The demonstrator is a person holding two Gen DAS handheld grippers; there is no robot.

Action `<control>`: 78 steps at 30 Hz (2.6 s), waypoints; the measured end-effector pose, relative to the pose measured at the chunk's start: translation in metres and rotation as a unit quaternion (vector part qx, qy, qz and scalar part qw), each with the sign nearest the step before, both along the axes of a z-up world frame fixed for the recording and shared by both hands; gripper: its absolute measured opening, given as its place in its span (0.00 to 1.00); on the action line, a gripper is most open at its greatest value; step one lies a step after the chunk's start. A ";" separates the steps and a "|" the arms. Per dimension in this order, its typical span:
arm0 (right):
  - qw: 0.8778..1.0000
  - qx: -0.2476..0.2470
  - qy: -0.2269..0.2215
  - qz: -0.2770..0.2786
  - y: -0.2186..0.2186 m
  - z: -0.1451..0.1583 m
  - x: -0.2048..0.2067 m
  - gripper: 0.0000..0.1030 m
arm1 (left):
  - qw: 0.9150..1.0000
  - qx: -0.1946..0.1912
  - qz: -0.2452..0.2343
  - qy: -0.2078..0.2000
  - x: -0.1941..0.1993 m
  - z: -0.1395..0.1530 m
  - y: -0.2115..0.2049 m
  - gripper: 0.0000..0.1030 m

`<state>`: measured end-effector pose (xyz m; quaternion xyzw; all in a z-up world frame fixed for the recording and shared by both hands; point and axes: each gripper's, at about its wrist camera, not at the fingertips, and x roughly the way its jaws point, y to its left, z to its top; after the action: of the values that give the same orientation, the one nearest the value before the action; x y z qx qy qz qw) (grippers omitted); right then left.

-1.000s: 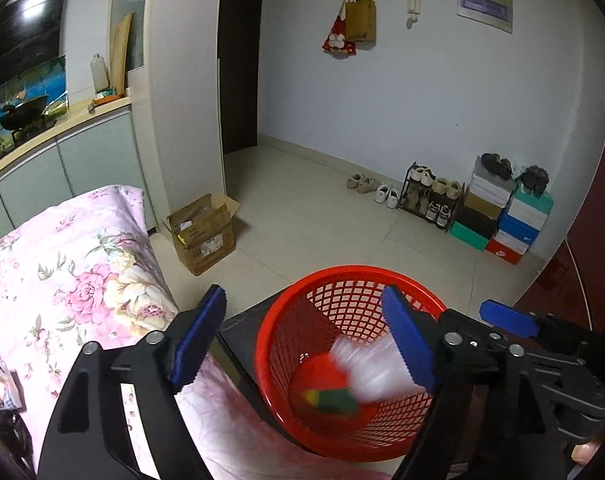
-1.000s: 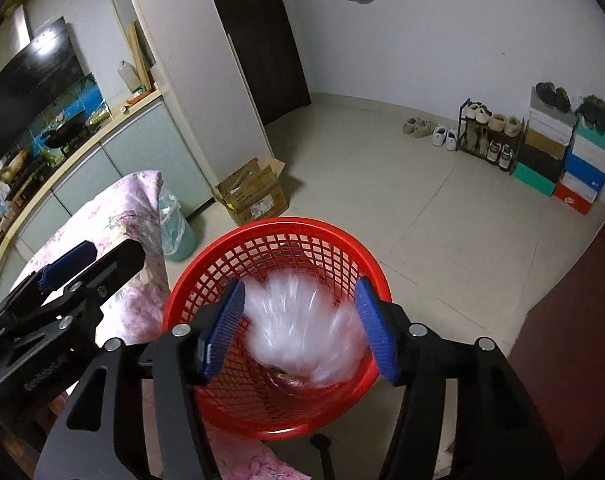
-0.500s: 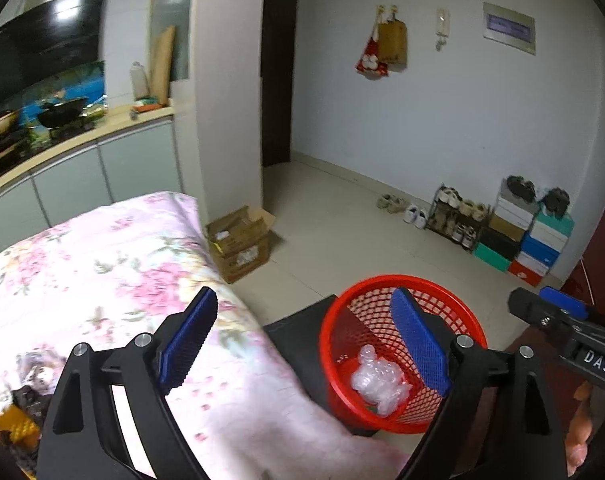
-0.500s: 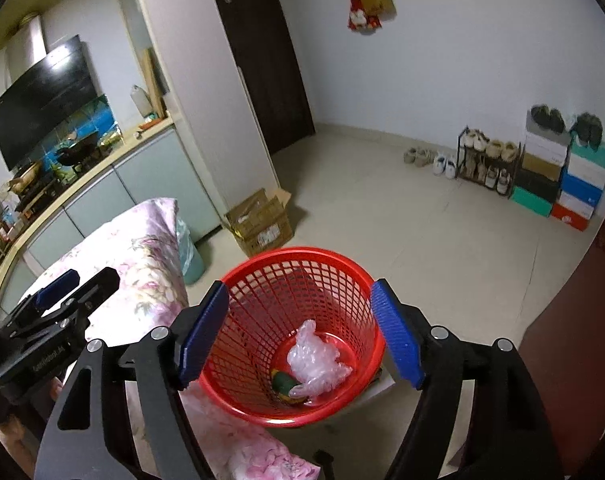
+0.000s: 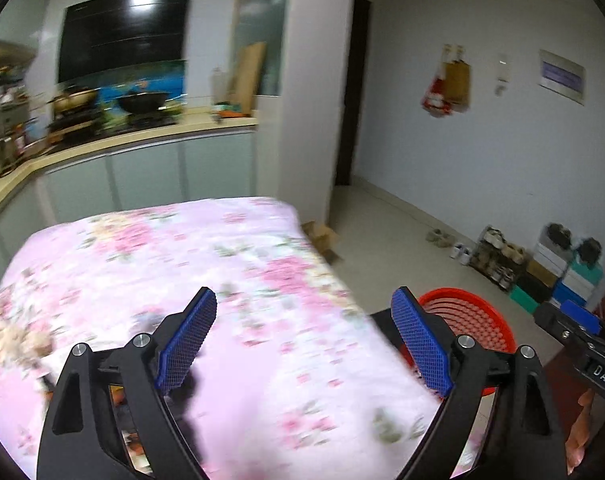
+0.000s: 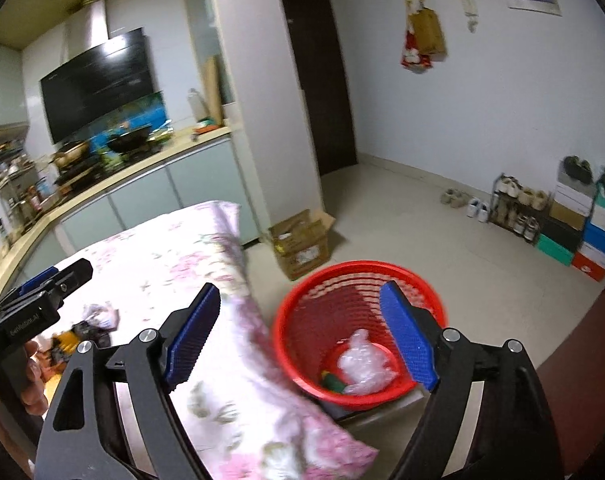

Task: Collect trash
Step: 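Move both tools back over the quilt toward the remaining trash, then grasp the white mesh cloth with the left tool while the right grasps the black bag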

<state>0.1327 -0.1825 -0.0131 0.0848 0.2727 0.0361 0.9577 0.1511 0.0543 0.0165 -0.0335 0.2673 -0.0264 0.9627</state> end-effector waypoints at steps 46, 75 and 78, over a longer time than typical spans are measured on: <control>0.973 -0.033 0.058 0.221 0.193 -0.035 0.031 0.84 | 0.951 -0.028 0.262 0.161 0.020 -0.115 0.321 0.38; 0.948 -0.061 0.060 0.306 0.267 -0.061 0.025 0.42 | 0.965 -0.005 0.256 0.052 -0.063 -0.038 0.276 0.29; 0.957 -0.049 0.036 0.284 0.247 -0.041 0.019 0.42 | 0.969 -0.003 0.245 0.032 -0.068 -0.028 0.261 0.29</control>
<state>0.1518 0.0649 -0.0545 -0.0417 0.3208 0.2903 0.9006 0.0833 0.3155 -0.0114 -0.1013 0.2813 0.2110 0.9306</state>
